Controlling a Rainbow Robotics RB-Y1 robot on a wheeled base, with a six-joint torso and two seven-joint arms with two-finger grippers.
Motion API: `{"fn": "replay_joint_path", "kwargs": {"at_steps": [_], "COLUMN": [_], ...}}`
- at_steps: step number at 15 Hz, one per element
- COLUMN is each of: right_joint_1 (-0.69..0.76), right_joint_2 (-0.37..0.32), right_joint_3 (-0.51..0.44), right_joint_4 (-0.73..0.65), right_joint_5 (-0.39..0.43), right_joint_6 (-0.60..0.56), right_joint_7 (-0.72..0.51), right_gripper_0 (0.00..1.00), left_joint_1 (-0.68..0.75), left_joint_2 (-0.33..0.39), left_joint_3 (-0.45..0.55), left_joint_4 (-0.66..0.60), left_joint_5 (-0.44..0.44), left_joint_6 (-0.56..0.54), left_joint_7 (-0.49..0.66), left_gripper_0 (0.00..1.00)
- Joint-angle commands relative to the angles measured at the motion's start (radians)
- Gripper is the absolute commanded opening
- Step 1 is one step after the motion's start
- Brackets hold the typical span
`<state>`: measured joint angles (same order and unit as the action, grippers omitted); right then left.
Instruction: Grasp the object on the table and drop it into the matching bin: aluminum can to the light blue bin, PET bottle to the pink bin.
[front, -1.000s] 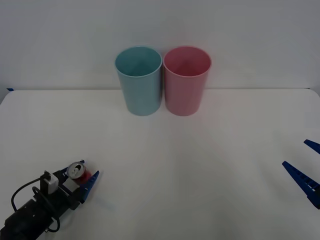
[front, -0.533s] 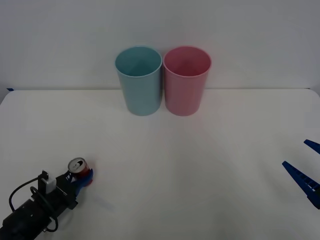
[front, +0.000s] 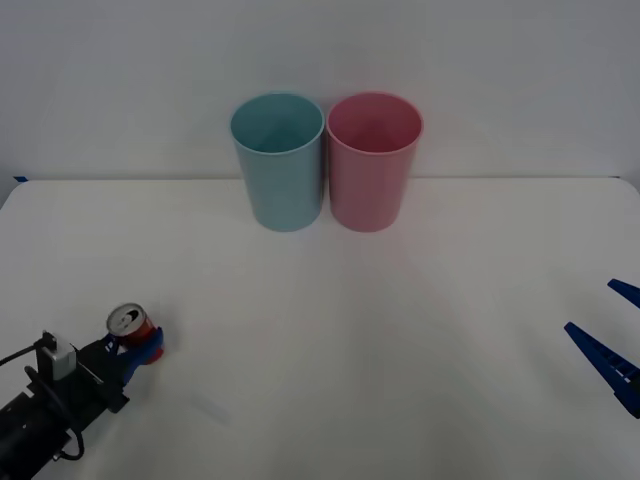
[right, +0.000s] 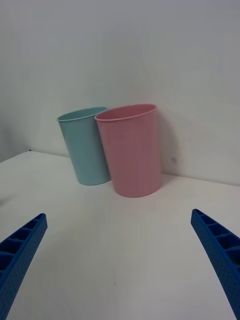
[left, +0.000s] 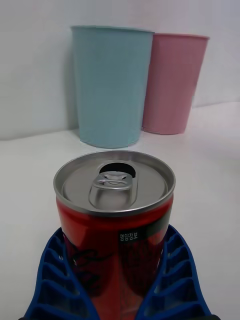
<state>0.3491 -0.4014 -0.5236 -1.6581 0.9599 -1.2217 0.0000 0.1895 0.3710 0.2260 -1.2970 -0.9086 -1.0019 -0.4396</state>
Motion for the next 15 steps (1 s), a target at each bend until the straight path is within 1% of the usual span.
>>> {"fn": "replay_joint_path", "kwargs": {"at_steps": [1,5,7,11,15], "right_joint_1": [0.000,0.000,0.000,0.000,0.000], "right_joint_2": [0.000,0.000,0.000,0.000,0.000], "right_joint_3": [0.000,0.000,0.000,0.000,0.000], "right_joint_4": [0.000,0.000,0.000,0.000,0.000], "right_joint_5": [0.000,0.000,0.000,0.000,0.000], "right_joint_6": [0.000,0.000,0.000,0.000,0.000], "right_joint_7": [0.000,0.000,0.000,0.000,0.000], "right_gripper_0": [1.00,1.00,1.00,1.00,1.00], "left_joint_1": [0.036,0.045,0.045,0.044,0.030], "left_joint_2": [0.008,0.008,0.008,0.008,0.008], "left_joint_3": [0.033,0.078,0.096,0.107,0.136], "left_joint_4": [-0.105,-0.228,-0.300,-0.446,-0.538], "left_joint_5": [0.002,0.011,0.019,0.020,0.020], "left_joint_6": [0.000,0.000,0.019,0.120,0.220], "left_joint_7": [0.110,0.252,0.325,0.432,0.476], "left_gripper_0": [0.00,0.00,0.00,0.00,0.00]}}
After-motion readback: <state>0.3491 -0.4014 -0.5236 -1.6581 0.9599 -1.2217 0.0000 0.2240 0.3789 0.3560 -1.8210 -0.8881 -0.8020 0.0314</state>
